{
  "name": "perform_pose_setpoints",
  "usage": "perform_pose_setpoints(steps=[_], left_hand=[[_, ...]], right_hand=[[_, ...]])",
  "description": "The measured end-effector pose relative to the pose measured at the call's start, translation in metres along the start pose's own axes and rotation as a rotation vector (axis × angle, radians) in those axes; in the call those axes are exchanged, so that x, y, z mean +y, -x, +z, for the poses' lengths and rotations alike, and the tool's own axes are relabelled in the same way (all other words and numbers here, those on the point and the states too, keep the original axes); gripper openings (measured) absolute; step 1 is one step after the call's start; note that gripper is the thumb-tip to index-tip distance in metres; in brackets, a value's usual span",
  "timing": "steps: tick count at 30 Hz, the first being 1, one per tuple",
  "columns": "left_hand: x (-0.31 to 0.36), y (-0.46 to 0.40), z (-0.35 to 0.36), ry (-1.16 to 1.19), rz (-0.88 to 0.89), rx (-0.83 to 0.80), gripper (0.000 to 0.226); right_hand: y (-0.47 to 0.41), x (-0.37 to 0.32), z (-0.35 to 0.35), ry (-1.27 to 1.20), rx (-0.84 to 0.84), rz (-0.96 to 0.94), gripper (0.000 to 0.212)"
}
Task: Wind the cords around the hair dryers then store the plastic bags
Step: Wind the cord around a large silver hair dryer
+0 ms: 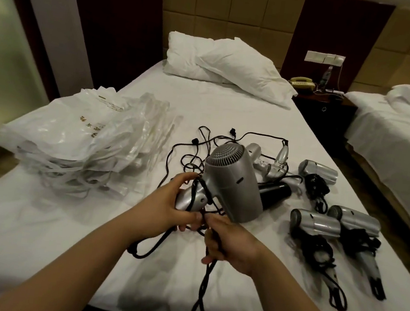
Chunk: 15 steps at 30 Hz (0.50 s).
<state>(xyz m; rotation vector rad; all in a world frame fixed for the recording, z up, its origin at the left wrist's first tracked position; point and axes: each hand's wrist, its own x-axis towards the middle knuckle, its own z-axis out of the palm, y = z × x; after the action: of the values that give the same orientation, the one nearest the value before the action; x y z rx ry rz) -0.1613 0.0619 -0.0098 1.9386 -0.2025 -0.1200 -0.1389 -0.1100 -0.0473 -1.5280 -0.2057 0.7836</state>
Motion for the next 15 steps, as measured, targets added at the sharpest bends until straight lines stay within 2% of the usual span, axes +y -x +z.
perform_pose_setpoints(steps=[4, 6, 9, 11, 15], left_hand=[[-0.008, -0.01, 0.006, -0.281, 0.008, 0.149, 0.064], [-0.013, -0.013, 0.003, -0.314, 0.001, 0.214, 0.062], [-0.015, -0.018, -0.005, -0.292, -0.005, 0.328, 0.06], [-0.015, -0.022, -0.008, -0.364, 0.001, 0.405, 0.06], [-0.018, -0.023, -0.016, -0.543, 0.0, 0.504, 0.06]], right_hand=[[0.003, 0.005, 0.011, 0.053, -0.065, 0.031, 0.016], [0.004, 0.008, 0.01, 0.088, -0.1, -0.034, 0.01], [0.011, 0.008, 0.003, 0.059, -0.086, -0.109, 0.013], [0.014, 0.002, 0.003, 0.177, -0.077, -0.117, 0.014], [0.018, -0.007, 0.005, 0.563, -0.143, -0.064, 0.016]])
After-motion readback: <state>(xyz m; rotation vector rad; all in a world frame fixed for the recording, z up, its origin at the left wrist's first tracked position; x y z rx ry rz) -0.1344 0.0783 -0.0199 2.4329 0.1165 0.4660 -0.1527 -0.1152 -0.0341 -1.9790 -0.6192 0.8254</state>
